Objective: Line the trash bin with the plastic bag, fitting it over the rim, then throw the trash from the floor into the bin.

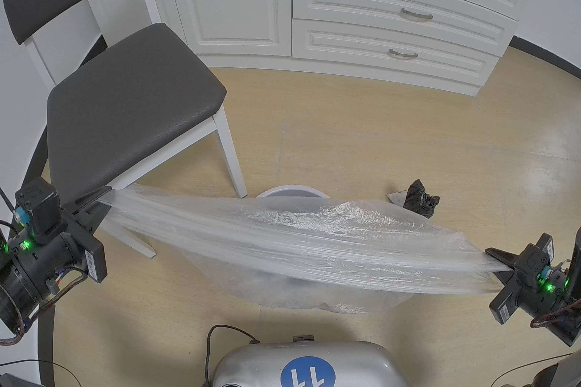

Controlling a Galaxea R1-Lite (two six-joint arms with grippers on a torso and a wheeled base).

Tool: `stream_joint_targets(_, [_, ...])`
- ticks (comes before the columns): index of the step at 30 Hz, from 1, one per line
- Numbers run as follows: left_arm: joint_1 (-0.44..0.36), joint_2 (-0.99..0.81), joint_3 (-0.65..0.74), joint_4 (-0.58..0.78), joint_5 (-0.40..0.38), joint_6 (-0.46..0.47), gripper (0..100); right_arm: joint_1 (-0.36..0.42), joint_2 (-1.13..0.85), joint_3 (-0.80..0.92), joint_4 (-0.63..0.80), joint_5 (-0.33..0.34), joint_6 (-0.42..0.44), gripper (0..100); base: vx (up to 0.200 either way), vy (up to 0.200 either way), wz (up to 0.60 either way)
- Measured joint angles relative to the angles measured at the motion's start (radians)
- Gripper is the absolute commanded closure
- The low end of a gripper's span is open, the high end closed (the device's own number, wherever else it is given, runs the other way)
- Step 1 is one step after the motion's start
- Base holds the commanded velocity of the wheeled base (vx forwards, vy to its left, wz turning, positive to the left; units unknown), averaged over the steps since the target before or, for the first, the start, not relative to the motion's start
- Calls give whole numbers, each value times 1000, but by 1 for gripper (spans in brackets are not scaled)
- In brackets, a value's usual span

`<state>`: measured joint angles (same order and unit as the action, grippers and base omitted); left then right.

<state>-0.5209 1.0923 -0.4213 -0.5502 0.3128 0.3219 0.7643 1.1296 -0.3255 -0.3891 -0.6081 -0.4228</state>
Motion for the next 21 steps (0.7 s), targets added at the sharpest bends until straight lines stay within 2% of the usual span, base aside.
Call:
stream_joint_targets(14, [16, 9, -2, -17, 1, 2, 100, -9, 5, -10, -10, -33, 4, 100, 0, 0, 0])
stream_joint_targets(21, [-57, 32, 1, -69, 13, -9, 100, 1, 39, -15, -163, -35, 5, 100, 0, 0, 0])
